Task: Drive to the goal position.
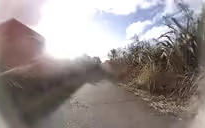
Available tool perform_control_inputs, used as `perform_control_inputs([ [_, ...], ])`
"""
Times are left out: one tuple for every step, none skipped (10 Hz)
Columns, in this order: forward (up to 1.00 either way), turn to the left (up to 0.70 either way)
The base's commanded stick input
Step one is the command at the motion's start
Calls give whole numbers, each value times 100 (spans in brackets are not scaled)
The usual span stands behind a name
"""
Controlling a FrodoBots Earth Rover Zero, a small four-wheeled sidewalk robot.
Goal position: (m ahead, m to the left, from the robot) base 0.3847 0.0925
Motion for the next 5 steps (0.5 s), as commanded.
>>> perform_control_inputs([
  [50, 3],
  [50, 3],
  [50, 3],
  [50, 3],
  [50, 3],
])
